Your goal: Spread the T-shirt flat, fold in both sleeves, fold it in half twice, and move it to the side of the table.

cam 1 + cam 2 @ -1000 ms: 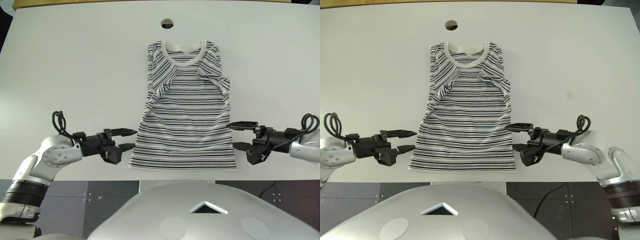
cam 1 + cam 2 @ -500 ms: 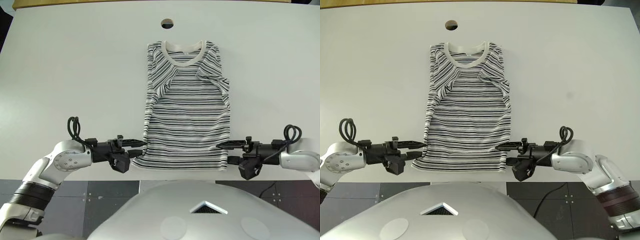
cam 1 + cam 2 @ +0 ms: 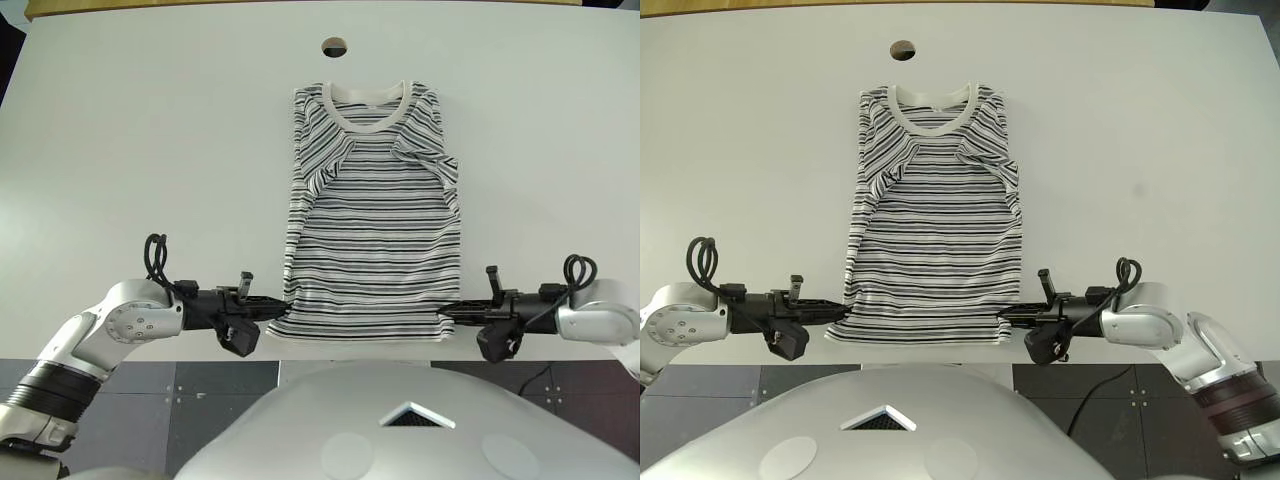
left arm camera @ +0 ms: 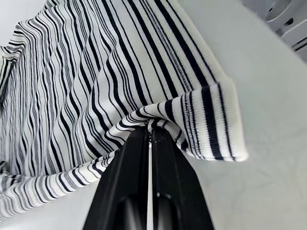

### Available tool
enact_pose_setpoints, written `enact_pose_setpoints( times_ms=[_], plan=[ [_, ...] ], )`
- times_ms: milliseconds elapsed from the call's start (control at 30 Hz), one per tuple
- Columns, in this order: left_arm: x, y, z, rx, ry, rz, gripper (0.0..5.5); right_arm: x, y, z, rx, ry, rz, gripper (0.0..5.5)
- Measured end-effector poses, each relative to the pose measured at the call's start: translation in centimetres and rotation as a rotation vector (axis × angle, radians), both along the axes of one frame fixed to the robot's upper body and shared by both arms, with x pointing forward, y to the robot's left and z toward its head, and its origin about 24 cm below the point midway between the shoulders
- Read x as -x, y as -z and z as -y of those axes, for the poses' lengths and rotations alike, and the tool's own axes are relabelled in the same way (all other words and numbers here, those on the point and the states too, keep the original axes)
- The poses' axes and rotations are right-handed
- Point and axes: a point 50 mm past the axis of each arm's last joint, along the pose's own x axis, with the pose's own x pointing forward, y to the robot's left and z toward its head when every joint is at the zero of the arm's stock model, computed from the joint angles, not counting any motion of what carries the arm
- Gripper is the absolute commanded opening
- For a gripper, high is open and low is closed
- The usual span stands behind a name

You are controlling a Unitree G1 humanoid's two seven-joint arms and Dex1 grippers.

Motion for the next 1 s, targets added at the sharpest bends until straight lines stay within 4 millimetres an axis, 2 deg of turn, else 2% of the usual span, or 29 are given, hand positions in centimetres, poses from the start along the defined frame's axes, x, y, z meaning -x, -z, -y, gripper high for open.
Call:
enact_pose_setpoints(
  times_ms=[133,233,300,400,533,667,733,833,1000],
  plan=[
    [1.1,-0.4,-1.7,-0.028,-0.091,-0.284,0.1,2.0,-0.6,0.7,0.009,0.129,-0.344,0.13],
    [2.1,-1.1,-2.0,0.002,-0.13,-0.475,0.1,2.6,-1.8,0.6,-0.024,0.153,-0.512,0.13],
    [2.6,-2.3,-1.5,0.061,-0.118,-0.582,0.1,2.7,-2.8,0.8,-0.029,0.159,-0.576,0.13],
    [2.5,-3.3,-1.0,0.112,-0.114,-0.624,0.1,2.5,-3.4,0.7,-0.079,0.179,-0.584,0.13],
    [-0.7,-4.2,0.0,0.253,-0.247,-0.462,0.1,-0.4,-3.9,0.4,-0.25,0.301,-0.436,0.13],
    [-5.6,-5.3,0.6,0.413,-0.472,-0.301,0.1,-4.2,-4.5,0.7,-0.364,0.462,-0.27,0.13],
    [-7.8,-5.5,0.8,0.466,-0.573,-0.256,0.1,-6.6,-4.4,1.0,-0.356,0.572,-0.175,0.13],
    [-9.9,-5.0,0.8,0.462,-0.702,-0.24,0.1,-9.4,-4.2,1.2,-0.341,0.707,-0.091,0.13],
    [-12.5,-3.1,1.4,0.408,-0.892,-0.291,0.1,-11.8,-3.5,0.7,-0.314,0.845,-0.154,0.13]
  ],
)
